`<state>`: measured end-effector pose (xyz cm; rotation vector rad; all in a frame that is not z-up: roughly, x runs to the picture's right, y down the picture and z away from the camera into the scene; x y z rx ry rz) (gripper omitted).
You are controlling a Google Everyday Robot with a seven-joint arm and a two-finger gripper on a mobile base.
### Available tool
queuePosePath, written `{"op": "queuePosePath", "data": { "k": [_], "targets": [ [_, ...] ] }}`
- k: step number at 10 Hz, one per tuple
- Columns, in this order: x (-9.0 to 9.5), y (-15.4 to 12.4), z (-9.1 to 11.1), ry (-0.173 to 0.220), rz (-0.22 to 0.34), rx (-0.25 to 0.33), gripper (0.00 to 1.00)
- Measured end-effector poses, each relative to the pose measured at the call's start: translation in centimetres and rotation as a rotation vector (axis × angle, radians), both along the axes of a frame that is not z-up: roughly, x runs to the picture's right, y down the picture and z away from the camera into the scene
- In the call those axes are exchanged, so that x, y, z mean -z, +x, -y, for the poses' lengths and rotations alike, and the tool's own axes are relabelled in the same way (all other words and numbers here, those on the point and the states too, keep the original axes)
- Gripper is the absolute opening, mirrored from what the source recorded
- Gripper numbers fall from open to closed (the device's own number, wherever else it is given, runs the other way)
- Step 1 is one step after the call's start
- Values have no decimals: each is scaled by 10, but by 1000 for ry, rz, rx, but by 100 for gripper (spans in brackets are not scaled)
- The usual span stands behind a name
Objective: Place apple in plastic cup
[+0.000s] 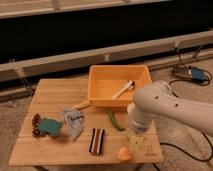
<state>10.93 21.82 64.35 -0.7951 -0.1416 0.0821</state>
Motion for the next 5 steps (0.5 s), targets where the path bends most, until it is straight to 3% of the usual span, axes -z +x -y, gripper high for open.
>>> {"op": "queuePosePath", "data": {
  "k": [5],
  "targets": [
    [-20, -6, -67, -43, 35, 17, 80]
  ]
}}
